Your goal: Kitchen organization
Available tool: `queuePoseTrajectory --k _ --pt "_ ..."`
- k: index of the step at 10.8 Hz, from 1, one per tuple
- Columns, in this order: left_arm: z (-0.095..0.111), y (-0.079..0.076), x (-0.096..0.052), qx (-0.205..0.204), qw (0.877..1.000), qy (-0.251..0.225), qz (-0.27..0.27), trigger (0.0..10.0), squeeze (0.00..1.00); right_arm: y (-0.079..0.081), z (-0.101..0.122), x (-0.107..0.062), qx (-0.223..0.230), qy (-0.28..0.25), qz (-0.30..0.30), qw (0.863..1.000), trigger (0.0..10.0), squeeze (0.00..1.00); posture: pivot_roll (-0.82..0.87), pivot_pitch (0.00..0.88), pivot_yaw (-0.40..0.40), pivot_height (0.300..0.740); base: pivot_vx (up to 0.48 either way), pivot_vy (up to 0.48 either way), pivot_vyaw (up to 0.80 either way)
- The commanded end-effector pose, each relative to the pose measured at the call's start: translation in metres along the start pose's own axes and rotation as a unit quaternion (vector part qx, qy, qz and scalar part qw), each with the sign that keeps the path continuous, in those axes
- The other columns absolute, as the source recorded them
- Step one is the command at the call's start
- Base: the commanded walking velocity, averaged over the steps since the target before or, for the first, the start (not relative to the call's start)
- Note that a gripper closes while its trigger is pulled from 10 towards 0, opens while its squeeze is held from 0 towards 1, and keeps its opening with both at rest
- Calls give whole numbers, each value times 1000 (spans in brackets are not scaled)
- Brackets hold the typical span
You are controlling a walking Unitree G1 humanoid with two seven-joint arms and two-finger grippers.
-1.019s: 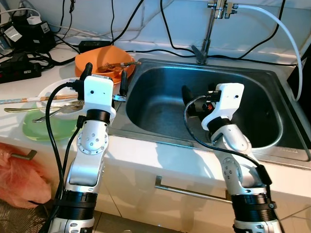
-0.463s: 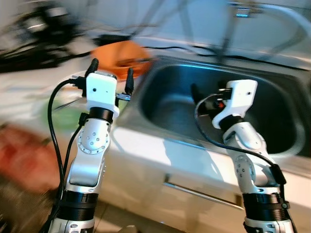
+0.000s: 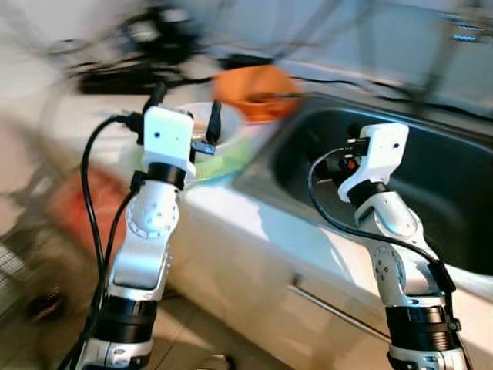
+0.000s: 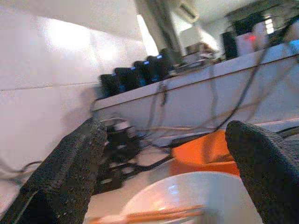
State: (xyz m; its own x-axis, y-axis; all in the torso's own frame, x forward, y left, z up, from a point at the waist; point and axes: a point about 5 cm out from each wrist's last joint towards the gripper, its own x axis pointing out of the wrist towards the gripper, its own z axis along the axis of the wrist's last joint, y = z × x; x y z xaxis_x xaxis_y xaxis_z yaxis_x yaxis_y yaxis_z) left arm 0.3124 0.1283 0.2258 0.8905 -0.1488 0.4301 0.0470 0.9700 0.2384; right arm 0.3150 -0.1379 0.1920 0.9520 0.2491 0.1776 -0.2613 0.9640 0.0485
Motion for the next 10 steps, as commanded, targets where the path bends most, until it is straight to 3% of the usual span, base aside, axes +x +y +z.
queuePoseTrajectory --k 1,7,10 --pt "3 4 5 3 1000 -1 5 10000 0 -1 7 2 -5 -15 -3 1000 10000 0 34 4 43 740 0 0 0" --pt "1 13 16 -45 998 25 22 10000 0 -2 13 2 -2 -34 -14 999 10000 0 30 7 48 740 0 0 0" --pt "-5 10 10 -70 996 45 15 10000 0 1 17 0 -10 -51 -14 999 10000 0 45 18 50 740 0 0 0"
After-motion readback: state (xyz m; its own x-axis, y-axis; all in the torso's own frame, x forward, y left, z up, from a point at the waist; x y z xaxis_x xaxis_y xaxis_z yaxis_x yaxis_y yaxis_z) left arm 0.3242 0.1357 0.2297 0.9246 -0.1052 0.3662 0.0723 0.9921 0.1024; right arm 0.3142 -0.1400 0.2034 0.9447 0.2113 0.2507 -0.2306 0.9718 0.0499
